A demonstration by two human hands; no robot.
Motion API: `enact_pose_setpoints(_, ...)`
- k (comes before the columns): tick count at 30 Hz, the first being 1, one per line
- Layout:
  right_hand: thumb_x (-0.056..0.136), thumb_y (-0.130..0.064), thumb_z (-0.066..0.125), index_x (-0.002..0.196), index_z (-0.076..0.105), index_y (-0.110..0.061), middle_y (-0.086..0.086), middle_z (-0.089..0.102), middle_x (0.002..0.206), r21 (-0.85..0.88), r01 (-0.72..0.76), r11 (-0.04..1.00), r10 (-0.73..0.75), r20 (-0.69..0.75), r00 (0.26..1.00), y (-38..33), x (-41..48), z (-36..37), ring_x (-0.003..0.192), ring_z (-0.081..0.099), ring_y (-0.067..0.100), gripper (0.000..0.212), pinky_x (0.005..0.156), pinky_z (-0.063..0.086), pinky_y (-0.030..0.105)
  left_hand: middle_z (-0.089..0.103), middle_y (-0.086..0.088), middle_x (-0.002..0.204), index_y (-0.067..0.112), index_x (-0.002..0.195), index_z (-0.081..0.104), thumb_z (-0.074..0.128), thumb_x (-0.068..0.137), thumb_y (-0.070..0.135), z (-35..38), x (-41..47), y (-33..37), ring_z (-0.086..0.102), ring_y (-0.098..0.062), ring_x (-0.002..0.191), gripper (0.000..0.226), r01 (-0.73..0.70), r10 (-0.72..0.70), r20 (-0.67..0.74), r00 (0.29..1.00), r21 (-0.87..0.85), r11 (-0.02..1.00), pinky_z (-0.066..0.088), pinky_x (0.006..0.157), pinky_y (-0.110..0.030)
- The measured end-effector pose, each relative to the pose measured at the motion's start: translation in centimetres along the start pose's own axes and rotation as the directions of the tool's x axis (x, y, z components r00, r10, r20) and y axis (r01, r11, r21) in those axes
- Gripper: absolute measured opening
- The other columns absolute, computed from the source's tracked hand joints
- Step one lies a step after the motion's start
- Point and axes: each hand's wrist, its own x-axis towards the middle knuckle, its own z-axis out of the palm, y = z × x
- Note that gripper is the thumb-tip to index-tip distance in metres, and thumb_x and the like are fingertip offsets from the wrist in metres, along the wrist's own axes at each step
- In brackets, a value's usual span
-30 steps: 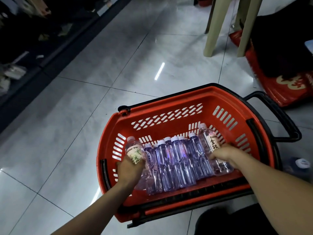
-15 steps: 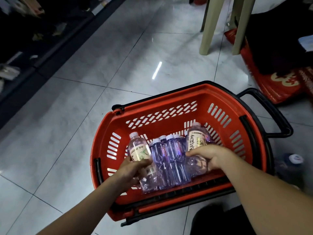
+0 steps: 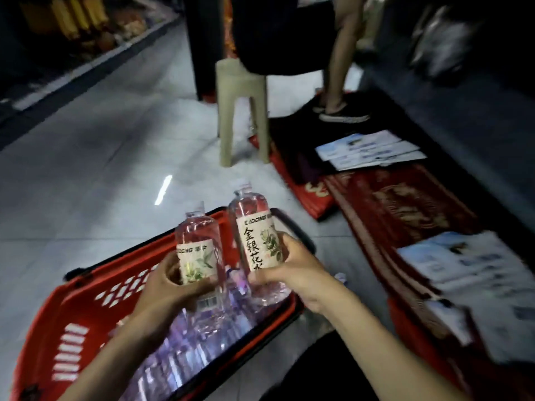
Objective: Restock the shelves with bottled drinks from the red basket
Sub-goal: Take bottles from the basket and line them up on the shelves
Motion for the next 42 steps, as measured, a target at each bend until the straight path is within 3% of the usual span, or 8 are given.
enact_pose_setpoints(8, 0.055, -0.002, 0.090, 0.119, 0.053, -0.029, -0.003, 0.074, 0.110, -0.056, 0.295, 0.954, -0.287, -0.464, 0.838, -9.2, -19.0, -11.9, 0.102, 0.070, 0.014, 0.078, 0.092, 0.055, 0.037, 0.076, -0.007, 0.098, 0.025, 0.102, 0.071, 0.098, 0.023, 0.047, 19.4, -5.9, 12.7, 0.074, -0.029, 0.088, 0.087, -0.310, 0.369, 0.348, 0.862, -0.214, 0.926, 0.059, 0.065, -0.042)
enact_pose_setpoints(14, 0.062, -0.009, 0.091, 0.122, 0.053, -0.034, -0.011, 0.073, 0.110, -0.233, 0.360, 0.903, -0.404, -0.746, 0.529, -15.6, -35.4, -17.3, 0.102, 0.069, 0.007, 0.076, 0.088, 0.056, 0.033, 0.077, -0.004, 0.098, 0.026, 0.107, 0.071, 0.093, 0.022, 0.058, 32.5, -15.6, 23.4, 0.074, -0.022, 0.087, 0.094, -0.442, 0.617, 0.558, 0.556, -0.430, 0.787, 0.059, 0.070, -0.032)
enact_pose_setpoints(21, 0.068, -0.011, 0.089, 0.101, 0.052, -0.039, -0.022, 0.069, 0.086, -0.398, 0.289, 0.871, -0.457, -0.871, 0.178, -19.8, -46.1, -20.1, 0.083, 0.065, -0.013, 0.057, 0.061, 0.046, 0.004, 0.075, -0.012, 0.102, 0.030, 0.120, 0.057, 0.092, 0.043, 0.021, 42.9, -22.2, 30.1, 0.073, -0.027, 0.092, 0.085, -0.372, 0.707, 0.650, 0.278, -0.606, 0.703, 0.058, 0.068, -0.032)
enact_pose_setpoints(24, 0.072, -0.005, 0.085, 0.108, 0.047, -0.033, -0.023, 0.064, 0.084, -0.415, 0.260, 0.872, -0.445, -0.893, 0.070, -20.9, -47.1, -22.2, 0.066, 0.060, -0.019, 0.059, 0.051, 0.043, 0.002, 0.075, -0.007, 0.103, 0.024, 0.117, 0.061, 0.091, 0.048, 0.000, 46.9, -23.6, 31.7, 0.073, -0.021, 0.093, 0.079, -0.326, 0.710, 0.657, 0.253, -0.634, 0.702, 0.058, 0.068, -0.026)
enact_pose_setpoints(27, 0.071, -0.008, 0.086, 0.133, 0.041, -0.024, -0.016, 0.065, 0.104, -0.419, 0.198, 0.886, -0.426, -0.905, -0.007, -21.7, -46.3, -24.7, 0.084, 0.063, -0.005, 0.078, 0.059, 0.047, 0.009, 0.075, -0.005, 0.106, 0.019, 0.125, 0.060, 0.085, 0.053, 0.000, 50.5, -23.7, 32.5, 0.071, -0.022, 0.100, 0.078, -0.262, 0.687, 0.687, 0.235, -0.636, 0.726, 0.060, 0.077, -0.029)
enact_pose_setpoints(32, 0.074, -0.012, 0.084, 0.149, 0.016, -0.032, -0.013, 0.048, 0.125, -0.419, 0.148, 0.896, -0.415, -0.908, -0.056, -22.7, -45.8, -29.4, 0.110, 0.052, 0.007, 0.103, 0.089, 0.048, 0.017, 0.075, -0.008, 0.103, 0.017, 0.124, 0.061, 0.097, 0.019, 0.034, 55.7, -22.9, 33.2, 0.073, -0.021, 0.093, 0.113, -0.139, 0.666, 0.695, 0.270, -0.656, 0.742, 0.061, 0.070, -0.029)
enact_pose_setpoints(35, 0.073, -0.008, 0.082, 0.145, 0.016, -0.036, -0.003, 0.047, 0.135, -0.398, 0.127, 0.908, -0.388, -0.916, -0.101, -23.1, -44.8, -31.8, 0.123, 0.053, 0.024, 0.101, 0.094, 0.055, 0.040, 0.076, -0.008, 0.098, 0.014, 0.125, 0.060, 0.086, 0.052, 0.007, 58.2, -22.7, 33.7, 0.074, -0.021, 0.089, 0.077, -0.083, 0.654, 0.705, 0.273, -0.660, 0.746, 0.059, 0.062, -0.027)
enact_pose_setpoints(42, 0.081, -0.006, 0.076, 0.155, 0.007, -0.024, -0.003, 0.034, 0.149, -0.415, 0.047, 0.909, -0.407, -0.905, -0.123, -23.3, -44.0, -34.5, 0.136, 0.038, 0.016, 0.102, 0.110, 0.034, 0.023, 0.075, -0.009, 0.103, 0.013, 0.132, 0.058, 0.069, 0.059, -0.003, 62.2, -21.3, 33.4, 0.074, -0.023, 0.089, 0.075, -0.111, 0.635, 0.699, 0.328, -0.640, 0.761, 0.060, 0.065, -0.030)
